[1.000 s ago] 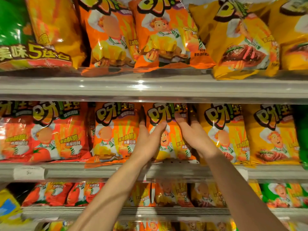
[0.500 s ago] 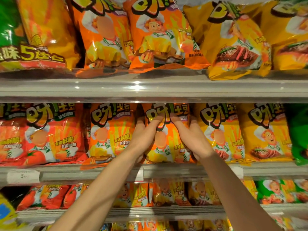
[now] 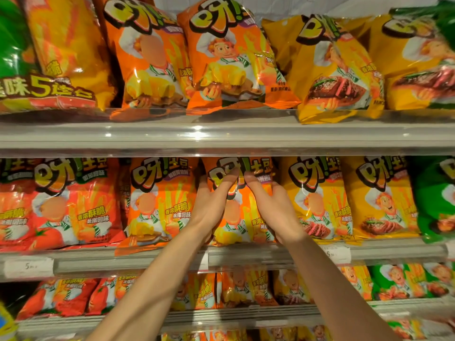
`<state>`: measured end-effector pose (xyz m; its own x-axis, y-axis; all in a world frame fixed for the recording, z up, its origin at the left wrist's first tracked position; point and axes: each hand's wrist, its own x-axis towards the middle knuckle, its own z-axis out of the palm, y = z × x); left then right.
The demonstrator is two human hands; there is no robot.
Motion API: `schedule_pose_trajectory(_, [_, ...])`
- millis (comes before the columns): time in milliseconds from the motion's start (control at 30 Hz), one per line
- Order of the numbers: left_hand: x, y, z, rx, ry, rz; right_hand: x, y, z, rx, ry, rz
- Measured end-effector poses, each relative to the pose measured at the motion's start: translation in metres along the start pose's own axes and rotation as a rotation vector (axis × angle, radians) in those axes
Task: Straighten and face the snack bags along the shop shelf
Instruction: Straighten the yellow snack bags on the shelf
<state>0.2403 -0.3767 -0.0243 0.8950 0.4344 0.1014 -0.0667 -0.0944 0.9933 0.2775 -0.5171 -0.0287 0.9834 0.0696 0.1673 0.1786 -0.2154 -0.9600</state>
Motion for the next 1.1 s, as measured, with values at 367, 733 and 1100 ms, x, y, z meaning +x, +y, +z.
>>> schedule_pose_trajectory(367, [0.002, -0.005, 0.008, 0.042, 0.067, 0.049, 0.000, 0.008, 0.005, 0.016, 0.066, -0.033])
schedule_pose_trajectory(733, [-0.006, -0.008, 0.003, 0.099, 0.069, 0.165, -0.008, 0.006, 0.003, -0.057, 0.029, -0.072])
schedule_pose_trajectory(1100, [-0.026, -0.014, 0.003, 0.271, 0.042, 0.281, -0.023, -0.003, -0.006, -0.203, -0.042, -0.131])
